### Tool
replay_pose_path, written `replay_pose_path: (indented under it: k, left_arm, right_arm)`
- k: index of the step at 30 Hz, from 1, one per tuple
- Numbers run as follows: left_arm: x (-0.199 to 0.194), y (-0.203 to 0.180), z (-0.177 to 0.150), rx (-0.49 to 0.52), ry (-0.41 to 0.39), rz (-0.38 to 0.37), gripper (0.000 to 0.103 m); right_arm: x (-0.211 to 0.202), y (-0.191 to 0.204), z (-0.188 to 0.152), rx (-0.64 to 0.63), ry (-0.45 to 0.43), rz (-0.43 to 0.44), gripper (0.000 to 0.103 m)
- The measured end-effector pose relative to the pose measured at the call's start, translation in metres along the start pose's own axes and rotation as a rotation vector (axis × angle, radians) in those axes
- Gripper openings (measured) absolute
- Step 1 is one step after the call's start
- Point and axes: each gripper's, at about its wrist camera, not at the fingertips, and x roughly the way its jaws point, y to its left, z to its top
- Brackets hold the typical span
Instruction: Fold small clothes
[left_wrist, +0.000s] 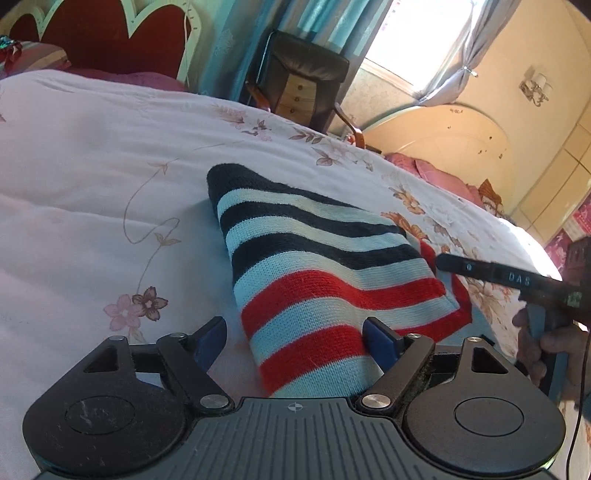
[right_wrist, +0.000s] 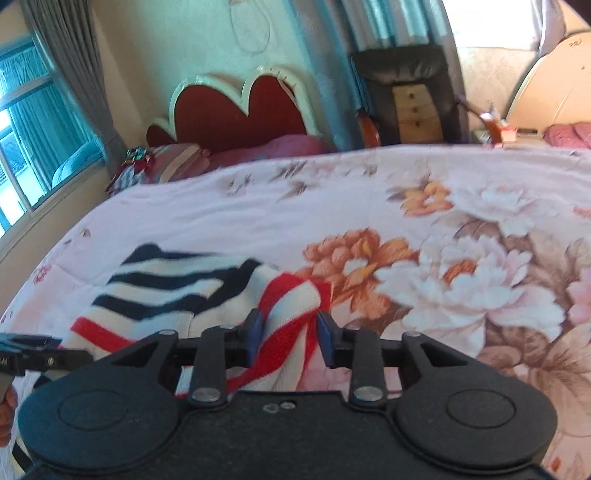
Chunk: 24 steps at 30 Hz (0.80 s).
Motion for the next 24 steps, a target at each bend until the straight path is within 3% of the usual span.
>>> replay_pose_path:
  k: [4,6,8,10,13,15,17,19,21,24]
  left_arm:
    - [0.0,0.006,0.004,-0.035,-0.009,-0.003,0.08]
    - [0.002,0.007,0.007,-0.045,-0.029,0.013,0.08]
    - [0.007,0.01,0.01,-0.068,-0.035,0.034,0.08]
    - [0.018,0.011,0.013,-0.078,-0.005,0.047,0.08]
    - [0.022,0.005,0.01,-0.063,0.001,0.075,0.085]
    - [0.012,0.003,0.008,-0.07,-0.004,0.084,0.086]
    - [-0.009,-0.004,0.001,-0.045,-0.023,0.088,0.085]
    - [-0.03,-0.018,-0.011,0.021,-0.041,0.075,0.085]
    - [-0.04,-0.028,-0.024,0.08,-0.02,0.086,0.085]
    - [-0.041,-0.035,-0.041,0.095,0.012,0.106,0.085]
  right_arm:
    - [0.017,-0.009,0.014,0.083,0.09,0.069,0.028]
    - [0.021,-0.012,0.017,0.121,0.073,0.077,0.014]
    - [0.019,-0.01,0.018,0.114,0.016,0.086,0.012]
    - [0.021,-0.003,0.015,0.052,-0.003,0.063,0.011]
    - [0.034,0.002,0.004,-0.037,0.056,-0.036,0.012]
    - [0.03,0.004,0.004,-0.029,0.058,-0.062,0.013]
    - [0.012,0.01,0.009,-0.022,0.043,-0.078,0.017]
    - [-0.024,0.023,0.008,-0.053,-0.009,-0.01,0.017]
    - [-0.054,0.041,-0.005,-0.12,0.007,0.065,0.015]
    - [-0.082,0.067,-0.035,-0.249,0.053,0.091,0.014]
